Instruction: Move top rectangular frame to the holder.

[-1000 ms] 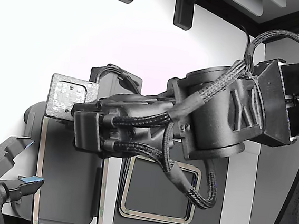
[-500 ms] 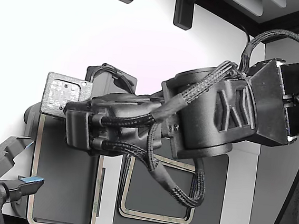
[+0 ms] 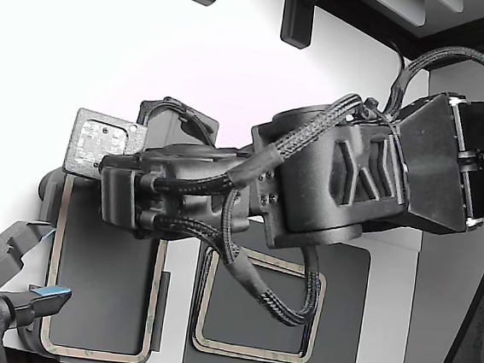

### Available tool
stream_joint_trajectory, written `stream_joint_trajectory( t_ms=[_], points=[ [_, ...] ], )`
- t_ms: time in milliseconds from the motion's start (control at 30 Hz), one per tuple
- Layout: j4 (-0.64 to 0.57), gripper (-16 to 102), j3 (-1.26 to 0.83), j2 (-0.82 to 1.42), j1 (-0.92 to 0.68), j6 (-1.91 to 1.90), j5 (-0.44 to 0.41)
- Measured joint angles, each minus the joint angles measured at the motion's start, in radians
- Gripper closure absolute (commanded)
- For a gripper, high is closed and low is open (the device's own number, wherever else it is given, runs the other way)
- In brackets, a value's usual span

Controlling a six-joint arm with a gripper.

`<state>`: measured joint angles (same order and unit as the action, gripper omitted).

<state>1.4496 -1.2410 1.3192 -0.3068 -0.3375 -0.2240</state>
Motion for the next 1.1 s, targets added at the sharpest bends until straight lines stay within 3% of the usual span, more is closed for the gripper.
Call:
stream_joint_trajectory(
  t_ms=[1100],
  points=[
    [-0.075,97,-0.103,0.034,0.000,-0.003,0.014]
  ],
)
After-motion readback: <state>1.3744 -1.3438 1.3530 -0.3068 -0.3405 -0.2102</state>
